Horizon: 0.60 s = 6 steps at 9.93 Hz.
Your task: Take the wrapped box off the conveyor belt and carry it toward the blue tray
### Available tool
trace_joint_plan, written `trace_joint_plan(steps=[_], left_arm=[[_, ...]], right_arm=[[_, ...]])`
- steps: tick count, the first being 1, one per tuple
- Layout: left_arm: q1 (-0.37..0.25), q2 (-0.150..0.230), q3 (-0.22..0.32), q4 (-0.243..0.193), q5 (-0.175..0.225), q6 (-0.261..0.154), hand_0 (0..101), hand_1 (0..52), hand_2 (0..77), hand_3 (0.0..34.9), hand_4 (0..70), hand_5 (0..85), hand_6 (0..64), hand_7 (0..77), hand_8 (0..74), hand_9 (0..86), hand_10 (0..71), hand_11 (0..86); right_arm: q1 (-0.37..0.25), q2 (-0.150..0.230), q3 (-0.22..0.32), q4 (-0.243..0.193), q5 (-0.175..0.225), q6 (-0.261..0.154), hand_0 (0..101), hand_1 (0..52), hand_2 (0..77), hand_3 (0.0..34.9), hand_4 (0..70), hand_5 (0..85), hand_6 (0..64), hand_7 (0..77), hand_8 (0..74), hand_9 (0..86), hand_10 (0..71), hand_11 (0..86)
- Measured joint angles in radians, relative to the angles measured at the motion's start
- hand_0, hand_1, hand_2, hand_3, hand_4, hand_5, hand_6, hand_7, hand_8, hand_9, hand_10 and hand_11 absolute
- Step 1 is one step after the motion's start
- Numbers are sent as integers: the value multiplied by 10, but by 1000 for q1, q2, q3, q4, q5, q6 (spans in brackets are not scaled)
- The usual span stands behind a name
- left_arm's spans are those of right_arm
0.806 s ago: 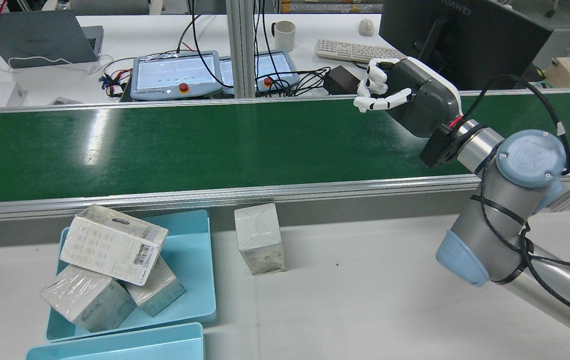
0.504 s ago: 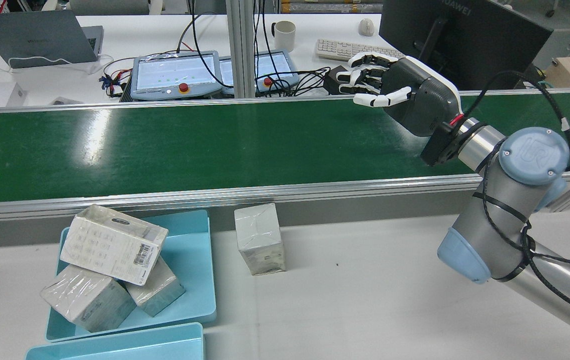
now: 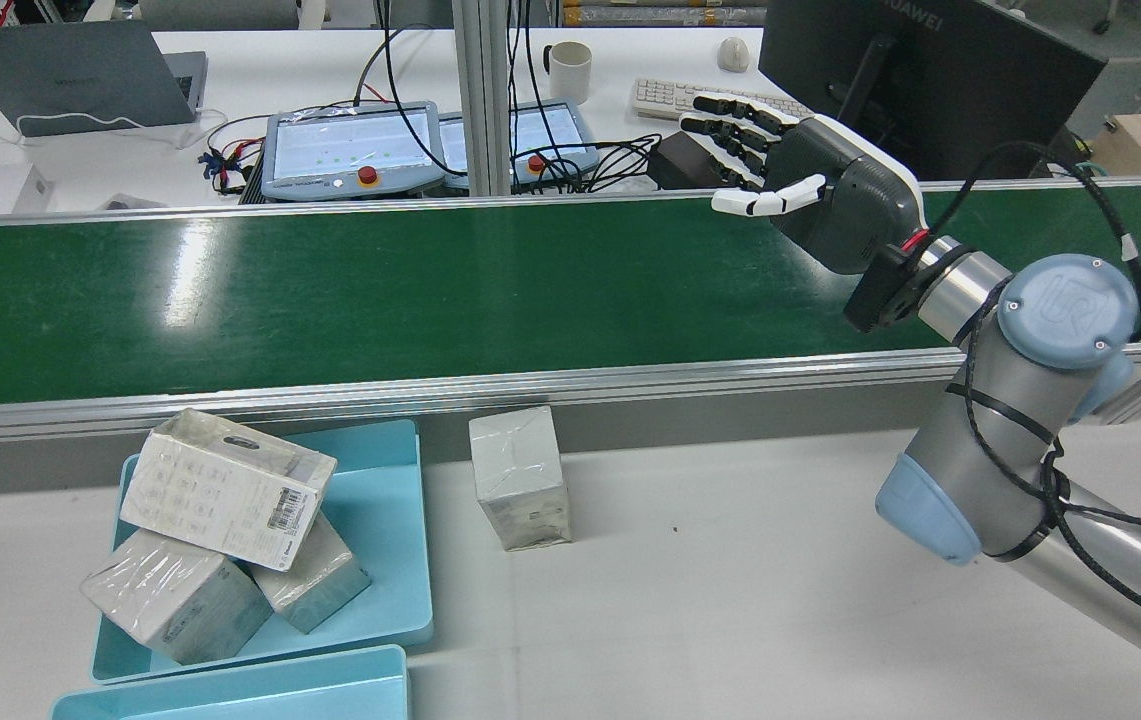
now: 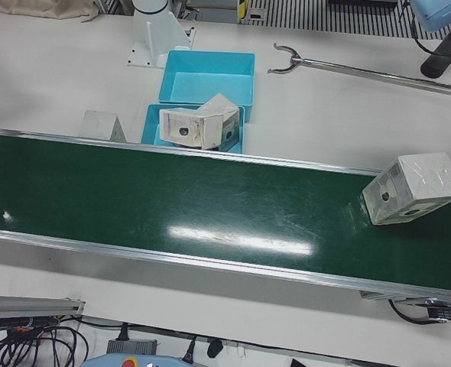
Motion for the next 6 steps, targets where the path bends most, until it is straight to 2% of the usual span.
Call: trace_joint_plan(steps=[1,2,3,4,5,6], left_arm=[[0,0,0,0,0,0,0,0,11,0,0,5,0,5,5,0,0,0],[0,0,0,0,0,0,0,0,5,0,0,5,0,5,5,0,5,0],[0,0,0,0,0,0,0,0,5,0,0,5,0,5,5,0,0,0],[0,0,0,0,0,0,0,0,5,0,0,5,0,5,5,0,5,0],[0,0,0,0,0,0,0,0,11,0,0,5,0,5,5,0,5,5],[0,0,0,0,0,0,0,0,11,0,0,5,0,5,5,0,5,5]], right_arm=[[-2,2,-2,0,0,0,536,213,278,94,115,202,16,202,0,16,0,27],[-3,3,-3,0,1,0,536,245,278,110,109,207,44,207,0,33,0,27],[-5,3,-4,5,1,-1,535,235,273,103,125,207,60,202,0,38,0,27],[-4,3,-12,36,1,0,535,235,273,103,125,207,60,202,0,38,0,27],[-3,1,-25,84,0,-1,533,235,262,61,131,207,60,202,0,38,0,22],[-1,-1,-37,126,-2,-2,513,213,245,24,153,213,65,202,0,49,0,16]])
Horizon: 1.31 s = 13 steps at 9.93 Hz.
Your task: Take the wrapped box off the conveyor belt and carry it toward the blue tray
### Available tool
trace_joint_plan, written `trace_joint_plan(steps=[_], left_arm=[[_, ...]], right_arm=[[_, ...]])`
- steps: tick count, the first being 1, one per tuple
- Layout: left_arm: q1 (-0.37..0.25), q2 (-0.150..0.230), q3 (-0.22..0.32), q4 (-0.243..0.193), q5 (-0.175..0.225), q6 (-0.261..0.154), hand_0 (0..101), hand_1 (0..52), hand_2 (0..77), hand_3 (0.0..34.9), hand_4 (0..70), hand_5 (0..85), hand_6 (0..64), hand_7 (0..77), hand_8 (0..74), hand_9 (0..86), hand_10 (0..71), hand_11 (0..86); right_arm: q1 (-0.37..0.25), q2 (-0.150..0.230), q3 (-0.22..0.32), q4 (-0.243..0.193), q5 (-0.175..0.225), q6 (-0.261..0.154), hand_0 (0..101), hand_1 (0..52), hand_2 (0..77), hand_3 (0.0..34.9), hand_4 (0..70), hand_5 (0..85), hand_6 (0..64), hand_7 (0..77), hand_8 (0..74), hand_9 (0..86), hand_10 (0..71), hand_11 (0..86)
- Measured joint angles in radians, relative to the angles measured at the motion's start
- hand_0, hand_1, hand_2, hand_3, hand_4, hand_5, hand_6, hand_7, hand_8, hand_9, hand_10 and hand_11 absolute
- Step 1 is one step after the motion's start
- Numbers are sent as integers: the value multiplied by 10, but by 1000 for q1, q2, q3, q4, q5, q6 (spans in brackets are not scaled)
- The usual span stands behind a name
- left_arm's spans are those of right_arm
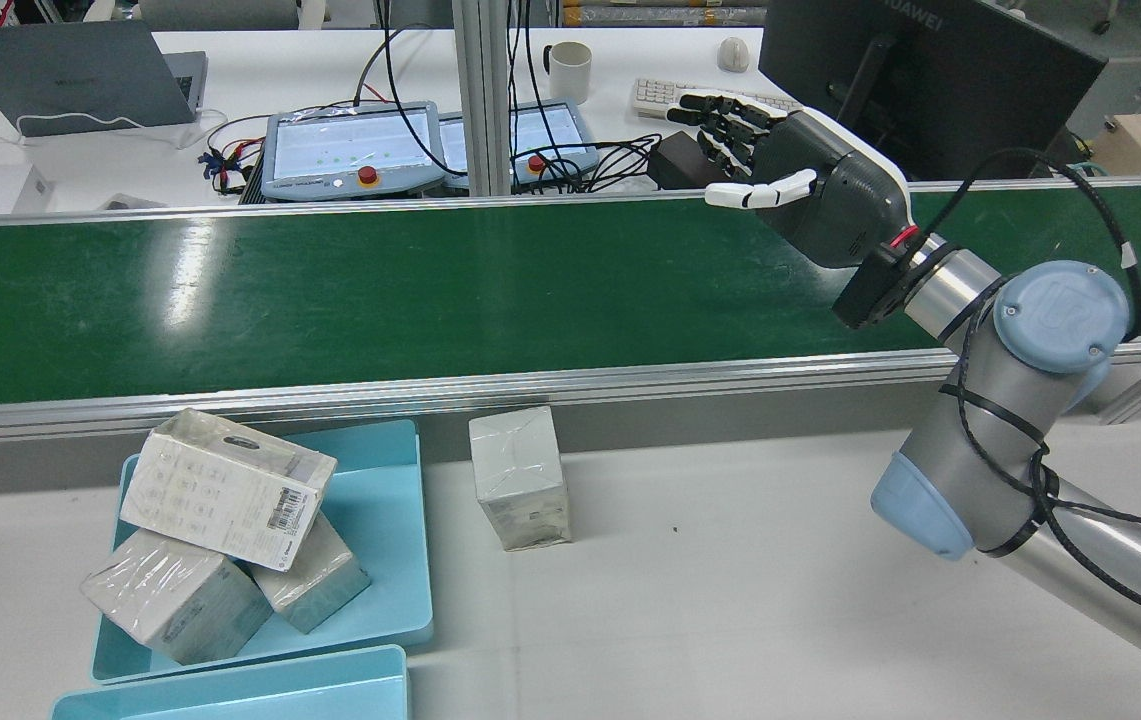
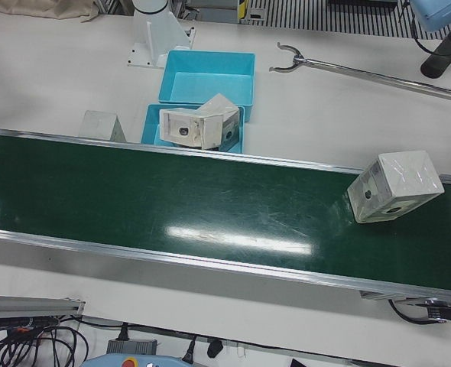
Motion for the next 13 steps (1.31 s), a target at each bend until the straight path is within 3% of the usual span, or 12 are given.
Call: trace_joint_plan(steps=[1,3,4,5,7,8,9,10,13], left_arm=[[0,0,0,0,0,0,0,0,5,0,0,5,0,5,5,0,5,0],[0,0,0,0,0,0,0,0,11,0,0,11,5,5,5,0,5,0],[0,0,0,0,0,0,0,0,5,0,0,5,0,5,5,0,5,0],[0,0,0,0,0,0,0,0,5,0,0,11,0,5,5,0,0,5],[0,0,0,0,0,0,0,0,5,0,0,11,0,5,5,0,5,0],[0,0,0,0,0,0,0,0,11,0,0,5,0,5,5,0,5,0],[0,0,0,0,0,0,0,0,11,0,0,5,0,5,5,0,5,0],[0,0,0,0,0,0,0,0,11,0,0,11,0,5,5,0,5,0],[0,0,0,0,0,0,0,0,11,0,0,11,0,5,5,0,5,0]], right_arm=[[3,-2,-7,25,-1,-2,511,213,256,14,196,235,82,229,0,49,0,16],[6,-9,-13,37,-3,-3,511,213,256,14,196,235,82,229,0,49,0,16],[5,-19,-14,38,-3,-3,518,180,153,27,213,262,87,245,0,49,0,16],[4,-27,-14,39,-3,-3,500,153,109,27,213,251,87,245,0,49,0,16],[3,-31,-15,39,-16,-3,499,175,147,27,191,251,76,229,0,49,0,16],[3,-30,-15,39,-23,-2,521,235,207,27,191,251,82,229,0,49,0,16],[3,-32,-15,38,-25,-2,521,235,207,27,191,251,82,229,0,49,0,16],[3,-34,-12,37,-26,-1,522,196,191,68,191,262,82,240,0,49,0,16],[15,-54,-3,36,-27,21,521,185,196,76,185,262,82,240,0,49,0,16]])
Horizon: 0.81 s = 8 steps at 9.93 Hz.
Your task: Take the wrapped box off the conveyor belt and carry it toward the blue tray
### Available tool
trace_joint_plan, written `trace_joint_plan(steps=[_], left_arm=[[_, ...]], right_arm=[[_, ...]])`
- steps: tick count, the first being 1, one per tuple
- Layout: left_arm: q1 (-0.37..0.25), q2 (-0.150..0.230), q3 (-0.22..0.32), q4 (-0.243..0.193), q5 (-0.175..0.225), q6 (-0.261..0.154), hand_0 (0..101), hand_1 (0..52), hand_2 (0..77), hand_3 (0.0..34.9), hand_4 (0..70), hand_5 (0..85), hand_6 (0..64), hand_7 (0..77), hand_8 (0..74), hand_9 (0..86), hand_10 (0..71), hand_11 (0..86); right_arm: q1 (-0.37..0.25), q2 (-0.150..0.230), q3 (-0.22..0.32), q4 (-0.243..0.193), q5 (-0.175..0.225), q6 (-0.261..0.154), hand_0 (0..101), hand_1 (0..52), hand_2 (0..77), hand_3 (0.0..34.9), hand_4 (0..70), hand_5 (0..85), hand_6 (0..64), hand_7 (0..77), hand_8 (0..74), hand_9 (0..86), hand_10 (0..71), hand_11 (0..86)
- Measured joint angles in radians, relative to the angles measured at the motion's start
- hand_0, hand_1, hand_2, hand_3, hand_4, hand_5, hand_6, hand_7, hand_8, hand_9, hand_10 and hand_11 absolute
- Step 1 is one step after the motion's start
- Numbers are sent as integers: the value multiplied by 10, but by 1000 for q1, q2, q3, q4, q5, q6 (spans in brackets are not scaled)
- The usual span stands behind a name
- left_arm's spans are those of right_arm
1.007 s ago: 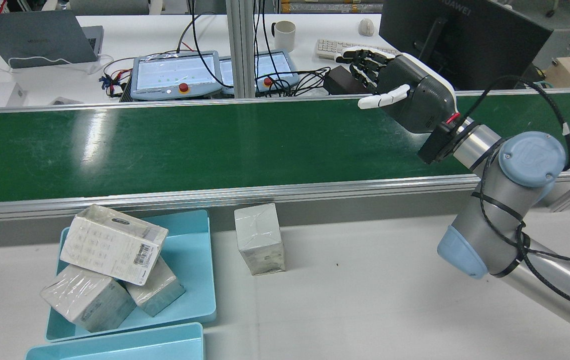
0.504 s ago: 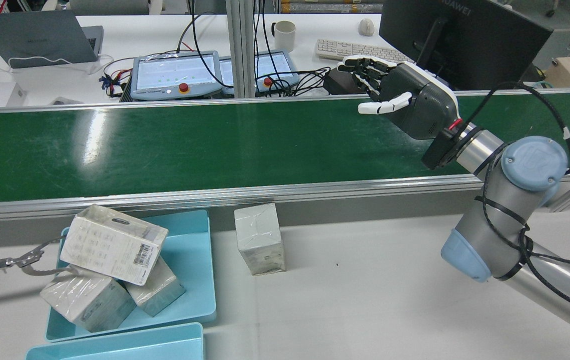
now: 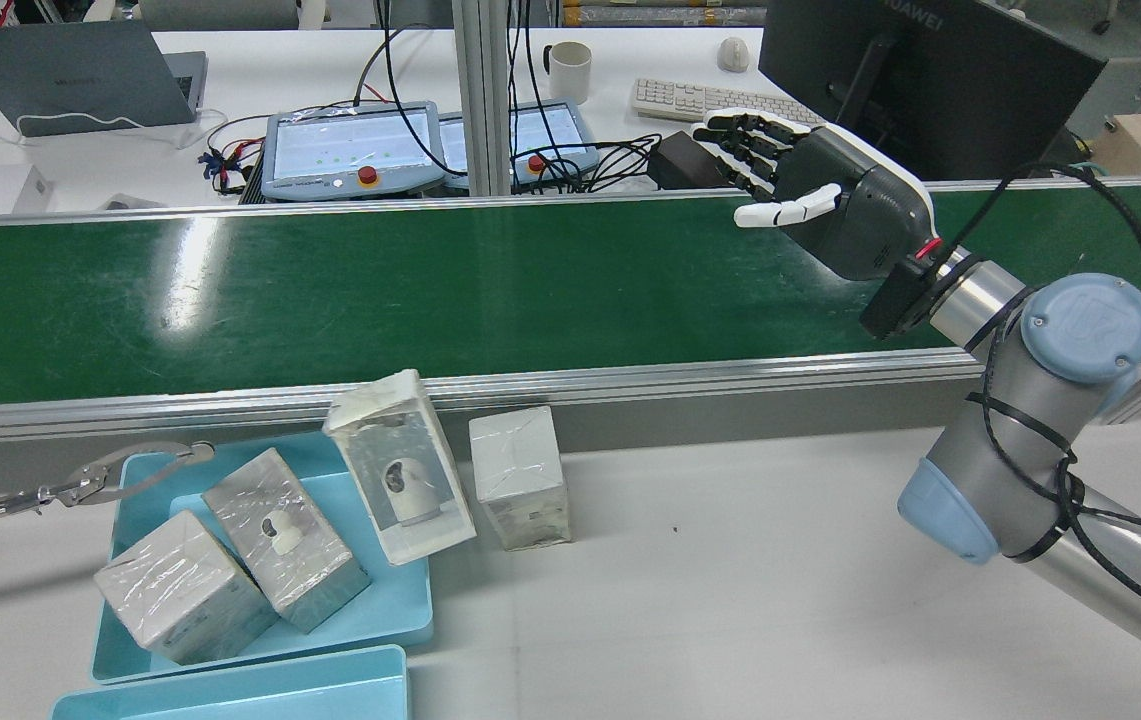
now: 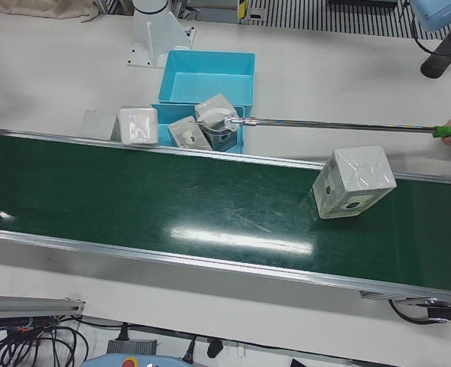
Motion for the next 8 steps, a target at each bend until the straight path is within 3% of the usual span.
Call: trace_joint_plan(steps=[2,4,6,8], left_arm=[[0,0,0,0,0,0,0,0,11,0,0,11,0,5,5,0,5,0],[0,0,0,0,0,0,0,0,5,0,0,11,0,5,5,0,5,0],[0,0,0,0,0,0,0,0,11,0,0,11,0,5,5,0,5,0],[0,0,0,0,0,0,0,0,11,0,0,11,0,5,5,0,5,0]], right_arm=[[18,-10,12,2,-8,13,520,202,191,83,164,262,55,240,0,49,0,16],[17,-11,30,2,-24,10,516,180,175,83,164,245,60,218,0,49,0,16],[0,-13,56,1,-30,-7,512,185,191,84,175,251,76,240,0,49,0,16],[-18,-13,83,-1,-26,-36,502,185,213,91,142,251,76,245,0,49,0,16]])
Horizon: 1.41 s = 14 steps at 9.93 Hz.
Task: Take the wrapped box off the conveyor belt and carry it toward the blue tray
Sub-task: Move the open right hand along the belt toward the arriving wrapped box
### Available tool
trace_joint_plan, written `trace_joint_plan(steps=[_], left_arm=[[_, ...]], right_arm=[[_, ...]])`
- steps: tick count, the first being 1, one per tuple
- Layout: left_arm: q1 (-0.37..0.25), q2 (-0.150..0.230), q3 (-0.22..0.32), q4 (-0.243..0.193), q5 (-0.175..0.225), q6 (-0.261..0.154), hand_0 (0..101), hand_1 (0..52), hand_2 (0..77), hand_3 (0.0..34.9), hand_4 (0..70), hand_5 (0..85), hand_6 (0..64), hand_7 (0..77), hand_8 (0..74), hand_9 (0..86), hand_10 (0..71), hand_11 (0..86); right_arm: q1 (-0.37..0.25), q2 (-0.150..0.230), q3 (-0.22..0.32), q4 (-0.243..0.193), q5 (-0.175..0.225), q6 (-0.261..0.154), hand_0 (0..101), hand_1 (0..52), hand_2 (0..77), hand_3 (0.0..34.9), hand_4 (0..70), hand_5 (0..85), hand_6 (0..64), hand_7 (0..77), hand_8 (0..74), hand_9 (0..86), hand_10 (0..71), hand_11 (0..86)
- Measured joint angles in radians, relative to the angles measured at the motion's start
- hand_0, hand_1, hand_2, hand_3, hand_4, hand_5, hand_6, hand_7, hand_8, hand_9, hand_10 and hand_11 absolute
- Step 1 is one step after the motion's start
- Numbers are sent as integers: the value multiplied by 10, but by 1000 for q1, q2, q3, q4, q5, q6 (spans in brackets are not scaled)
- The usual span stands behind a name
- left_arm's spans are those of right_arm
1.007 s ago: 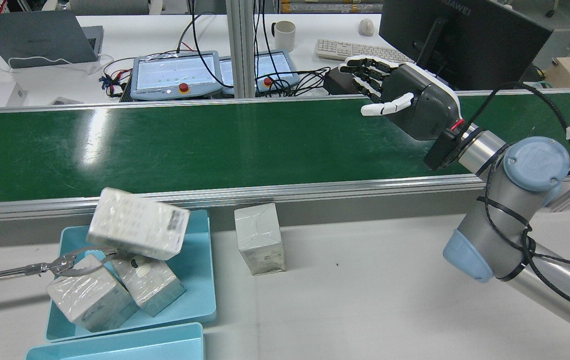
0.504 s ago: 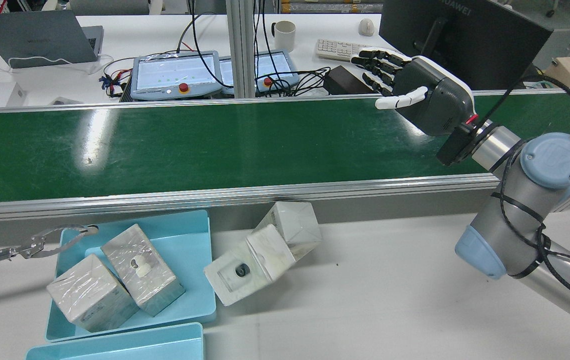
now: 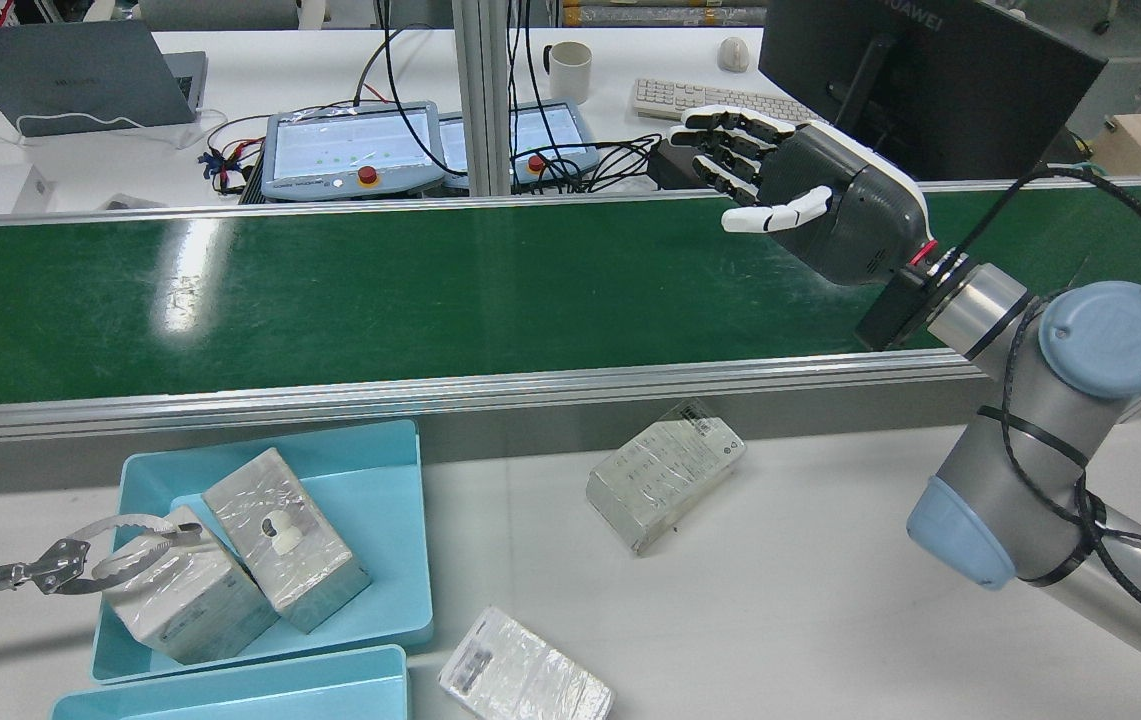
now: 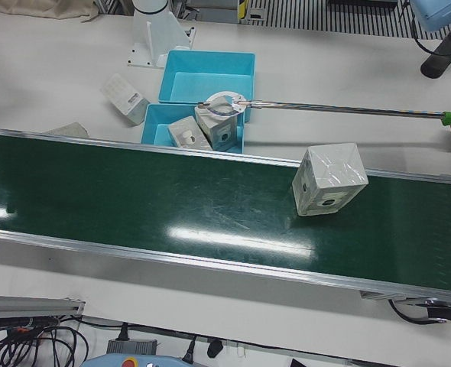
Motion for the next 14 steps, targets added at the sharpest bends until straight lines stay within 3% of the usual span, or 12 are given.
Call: trace_joint_plan(steps=[1,2,4,7,10,11,14], left_arm=[[0,0,0,0,0,0,0,0,11,0,0,5,0,5,5,0,5,0],[0,0,0,0,0,0,0,0,5,0,0,11,0,5,5,0,5,5],[0,0,0,0,0,0,0,0,11,0,0,11,0,5,5,0,5,0],[0,0,0,0,0,0,0,0,5,0,0,11,0,5,5,0,5,0],[0,0,0,0,0,0,0,0,11,0,0,11,0,5,5,0,5,0],[0,0,0,0,0,0,0,0,11,0,0,11,0,5,5,0,5,0],[0,0,0,0,0,0,0,0,11,0,0,11,0,5,5,0,5,0]], right_arm=[[-5,0,7,0,3,-9,502,185,213,91,142,251,76,245,0,49,0,16],[-7,2,11,-1,5,-13,500,180,235,95,191,267,82,267,16,60,0,16],[-11,7,13,-3,9,-16,500,180,235,109,191,267,87,267,16,60,0,16],[-4,11,44,-41,11,-15,499,180,256,109,224,284,98,300,11,76,0,16],[12,-3,63,-73,1,-17,499,191,256,109,224,284,98,295,11,76,0,16],[12,-12,62,-76,1,-14,499,191,245,97,191,262,82,245,11,44,0,16],[13,-32,66,-76,-3,-1,499,213,251,90,164,273,65,224,0,44,0,16]])
